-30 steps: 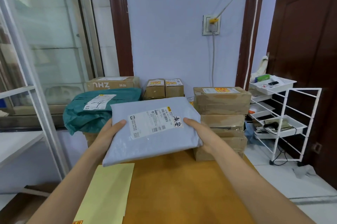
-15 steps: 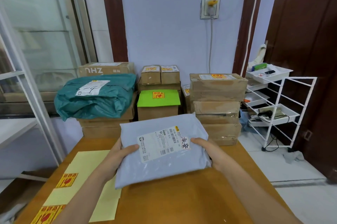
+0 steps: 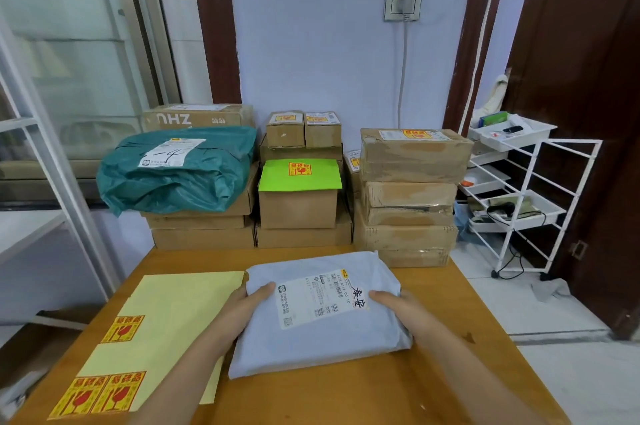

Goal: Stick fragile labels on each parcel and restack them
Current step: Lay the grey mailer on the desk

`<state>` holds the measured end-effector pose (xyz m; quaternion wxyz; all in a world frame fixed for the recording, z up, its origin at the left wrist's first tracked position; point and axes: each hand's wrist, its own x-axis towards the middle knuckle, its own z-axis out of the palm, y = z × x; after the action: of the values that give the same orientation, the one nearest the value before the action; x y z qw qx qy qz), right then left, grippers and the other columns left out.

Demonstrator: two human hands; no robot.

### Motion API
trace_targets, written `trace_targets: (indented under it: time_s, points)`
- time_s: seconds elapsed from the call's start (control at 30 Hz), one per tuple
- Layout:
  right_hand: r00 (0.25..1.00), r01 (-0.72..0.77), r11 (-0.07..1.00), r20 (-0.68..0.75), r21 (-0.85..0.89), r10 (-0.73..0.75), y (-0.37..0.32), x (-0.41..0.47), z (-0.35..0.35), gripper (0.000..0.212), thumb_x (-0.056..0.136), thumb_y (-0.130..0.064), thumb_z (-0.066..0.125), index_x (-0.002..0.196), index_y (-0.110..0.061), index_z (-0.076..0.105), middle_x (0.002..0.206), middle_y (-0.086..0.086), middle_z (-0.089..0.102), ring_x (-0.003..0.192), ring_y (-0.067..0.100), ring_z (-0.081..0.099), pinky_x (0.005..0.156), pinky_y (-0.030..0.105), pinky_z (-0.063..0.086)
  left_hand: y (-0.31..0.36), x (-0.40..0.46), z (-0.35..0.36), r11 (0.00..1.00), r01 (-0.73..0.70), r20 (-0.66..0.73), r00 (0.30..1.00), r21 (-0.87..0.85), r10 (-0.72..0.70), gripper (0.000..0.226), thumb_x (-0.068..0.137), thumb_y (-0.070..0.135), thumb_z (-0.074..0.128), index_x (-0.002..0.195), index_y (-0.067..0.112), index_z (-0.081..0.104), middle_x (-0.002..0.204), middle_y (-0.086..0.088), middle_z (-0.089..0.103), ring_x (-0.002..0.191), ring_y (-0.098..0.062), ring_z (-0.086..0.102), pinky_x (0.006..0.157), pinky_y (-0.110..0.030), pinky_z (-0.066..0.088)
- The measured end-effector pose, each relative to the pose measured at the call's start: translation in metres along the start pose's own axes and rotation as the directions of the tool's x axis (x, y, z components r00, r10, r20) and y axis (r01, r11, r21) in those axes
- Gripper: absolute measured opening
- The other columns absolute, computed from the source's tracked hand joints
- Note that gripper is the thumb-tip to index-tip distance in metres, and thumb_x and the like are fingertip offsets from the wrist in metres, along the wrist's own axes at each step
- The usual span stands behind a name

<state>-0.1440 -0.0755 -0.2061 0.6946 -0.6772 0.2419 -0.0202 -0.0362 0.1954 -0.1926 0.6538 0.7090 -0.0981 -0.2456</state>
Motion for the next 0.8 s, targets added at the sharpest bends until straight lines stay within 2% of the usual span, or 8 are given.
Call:
trace_targets:
  time_s: [0.2,0.37,0.43,0.5,0.57,0.67,0.73,0.8]
  points:
    - [0.991,0.12,0.99,-0.048,-0.075,-0.123,0.006,-0.004,-0.007,0.01,0.088,-0.022,0.066,0.093,-0.014,0.069,0.081,0.0,0.075,0.079,0.017,0.071,0.07,0.032,0.054,-0.005,0.012,0.013,0.983,-0.012,-0.167,0.985,0.183,0.044,0.025,0.089,0.038,0.063,0.096,0.015,0.07,0.091,-0.002,0.074,0.086,-0.022,0.07,0.077,-0.035,0.054]
    - [0.964,0.218,0.962,-0.118,-0.167,-0.239,0.017,-0.006,-0.013,0.021,0.088,-0.023,0.067,0.088,-0.002,0.071,0.082,0.009,0.074,0.085,0.03,0.07,0.073,0.038,0.053,-0.012,0.016,0.022,0.948,-0.013,-0.268,0.958,0.318,0.103,0.034,0.08,0.055,0.065,0.088,0.022,0.065,0.086,0.004,0.07,0.082,-0.018,0.067,0.084,-0.044,0.053]
    - [0.948,0.258,0.952,-0.15,-0.162,-0.282,0.023,-0.008,-0.012,0.04,0.083,-0.035,0.07,0.086,0.005,0.068,0.08,0.015,0.072,0.081,0.033,0.069,0.068,0.037,0.049,-0.016,0.016,0.023,0.946,-0.008,-0.298,0.948,0.325,0.11,0.044,0.07,0.066,0.061,0.089,0.026,0.063,0.087,0.007,0.069,0.084,-0.017,0.066,0.083,-0.043,0.052]
    - [0.932,0.29,0.938,-0.166,-0.191,-0.322,0.031,-0.006,-0.013,0.08,0.066,-0.066,0.071,0.085,0.012,0.061,0.08,0.025,0.066,0.07,0.026,0.064,0.062,0.035,0.044,-0.021,0.014,0.022,0.949,-0.026,-0.319,0.938,0.314,0.132,0.047,0.068,0.069,0.06,0.091,0.028,0.064,0.088,0.007,0.069,0.086,-0.017,0.065,0.082,-0.043,0.052]
    - [0.926,0.308,0.928,-0.159,-0.208,-0.343,0.036,0.0,-0.015,0.101,0.052,-0.08,0.067,0.087,0.014,0.057,0.083,0.029,0.062,0.066,0.025,0.06,0.062,0.034,0.042,-0.025,0.012,0.021,0.953,-0.061,-0.336,0.928,0.296,0.164,0.061,0.062,0.074,0.054,0.093,0.022,0.064,0.087,0.003,0.069,0.085,-0.019,0.065,0.081,-0.043,0.051]
    - [0.909,0.32,0.92,-0.2,-0.225,-0.365,0.033,-0.003,-0.013,0.075,0.064,-0.063,0.07,0.085,0.008,0.062,0.081,0.021,0.068,0.075,0.036,0.064,0.063,0.035,0.045,-0.027,0.009,0.019,0.958,-0.121,-0.342,0.916,0.259,0.208,0.052,0.073,0.063,0.059,0.093,0.015,0.06,0.089,-0.003,0.067,0.086,-0.023,0.064,0.078,-0.042,0.05]
    - [0.901,0.319,0.915,-0.22,-0.245,-0.373,0.033,-0.005,-0.012,0.039,0.08,-0.039,0.072,0.087,-0.001,0.066,0.08,0.009,0.071,0.08,0.029,0.067,0.066,0.035,0.049,-0.028,0.009,0.018,0.963,-0.15,-0.348,0.911,0.222,0.222,0.03,0.089,0.042,0.062,0.101,0.015,0.057,0.096,0.002,0.065,0.094,-0.02,0.062,0.076,-0.034,0.05]
    - [0.902,0.312,0.921,-0.232,-0.234,-0.365,0.032,-0.007,-0.012,0.013,0.087,-0.021,0.068,0.093,-0.009,0.067,0.086,0.001,0.072,0.084,0.02,0.068,0.062,0.024,0.05,-0.028,0.008,0.018,0.968,-0.164,-0.356,0.907,0.192,0.225,0.026,0.092,0.032,0.06,0.109,0.014,0.054,0.102,0.007,0.061,0.098,-0.013,0.06,0.073,-0.025,0.046]
